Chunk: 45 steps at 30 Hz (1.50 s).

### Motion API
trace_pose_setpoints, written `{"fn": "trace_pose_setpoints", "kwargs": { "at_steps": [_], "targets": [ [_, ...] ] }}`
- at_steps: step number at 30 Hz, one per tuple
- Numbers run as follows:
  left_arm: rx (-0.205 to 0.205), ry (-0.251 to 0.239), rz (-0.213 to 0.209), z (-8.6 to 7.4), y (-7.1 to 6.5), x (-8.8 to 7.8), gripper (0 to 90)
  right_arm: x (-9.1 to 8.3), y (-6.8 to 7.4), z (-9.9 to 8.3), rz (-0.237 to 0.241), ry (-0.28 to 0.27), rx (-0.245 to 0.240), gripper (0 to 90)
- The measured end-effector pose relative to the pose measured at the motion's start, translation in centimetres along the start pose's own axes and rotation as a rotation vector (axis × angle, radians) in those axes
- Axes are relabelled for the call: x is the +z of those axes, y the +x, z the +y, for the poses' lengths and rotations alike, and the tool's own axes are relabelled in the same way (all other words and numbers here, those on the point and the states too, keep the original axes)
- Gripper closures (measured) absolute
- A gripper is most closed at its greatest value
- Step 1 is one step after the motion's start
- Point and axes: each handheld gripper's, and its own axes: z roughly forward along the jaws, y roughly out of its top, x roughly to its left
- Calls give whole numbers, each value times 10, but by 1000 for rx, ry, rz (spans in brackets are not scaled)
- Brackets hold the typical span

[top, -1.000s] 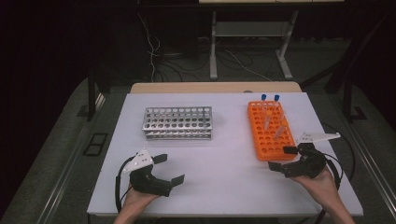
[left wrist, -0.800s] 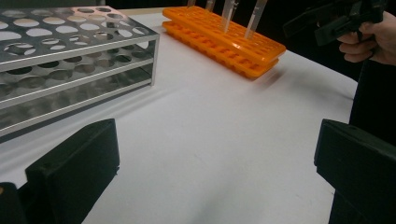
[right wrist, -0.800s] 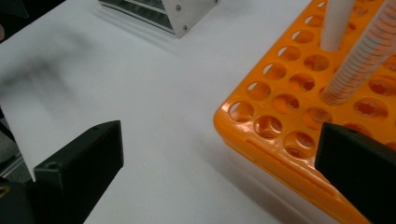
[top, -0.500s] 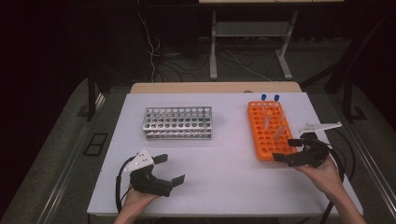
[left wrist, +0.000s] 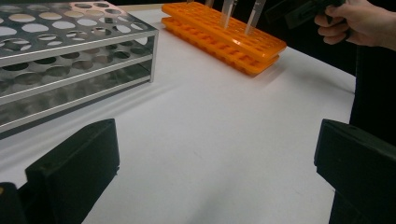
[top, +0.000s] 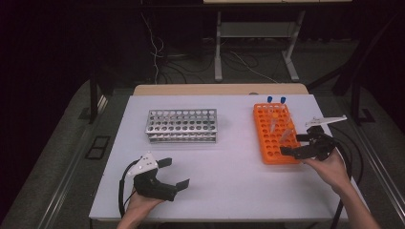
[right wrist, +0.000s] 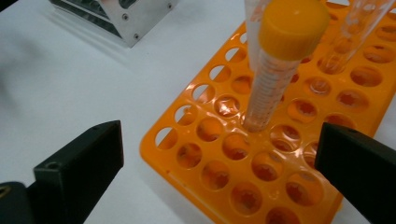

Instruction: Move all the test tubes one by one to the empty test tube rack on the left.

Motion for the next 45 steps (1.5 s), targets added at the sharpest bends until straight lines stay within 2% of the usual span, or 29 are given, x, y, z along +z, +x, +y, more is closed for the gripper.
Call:
{"fn": "trace_pose_setpoints", "kwargs": {
  "at_steps": [4, 5, 6, 8, 10, 12, 13, 14, 15, 17, 30, 31, 33, 35, 45],
  "targets": [
    [0, 2, -1, 0, 0, 0, 0, 5, -6, 1, -8, -1, 3, 21],
    [-1, 3, -1, 0, 0, 1, 0, 5, -8, 1, -1, -2, -1, 107],
    [-2, 3, -1, 0, 0, 1, 0, 5, -9, 1, 7, -9, -10, 145],
    [-1, 2, 0, 0, 0, 1, 0, 6, -12, 1, 2, -15, -11, 153],
    [-1, 2, 0, 0, 0, 1, 0, 7, -14, 2, 5, -22, -13, 225],
    [-2, 3, 0, 0, 0, 1, 0, 8, -15, 2, 5, -25, -15, 234],
    [-1, 4, -1, 0, 0, 1, 0, 9, -16, 2, 1, -25, -18, 302],
    [-1, 4, -1, 0, 0, 1, 0, 9, -16, 2, 1, -25, -18, 302],
    [-2, 4, 0, 0, 0, 1, 0, 10, -18, 2, 3, -24, -20, 353],
    [-2, 1, 0, 0, 0, 1, 0, 11, -19, 2, -2, -31, -22, 397],
    [-2, 5, 0, 0, 0, 1, 0, 20, -22, 3, -4, -52, -30, 605],
    [-2, 6, 1, 0, 1, 1, 0, 21, -21, 3, -7, -51, -37, 662],
    [-1, 7, 0, 0, 0, 1, 0, 22, -20, 3, -18, -47, -48, 716],
    [1, 10, -1, -1, 0, 2, 0, 22, -19, 4, -39, -47, -61, 732],
    [2, 18, -4, 0, 0, 2, 0, 14, -14, 9, -61, -53, -111, 739]
  ]
}}
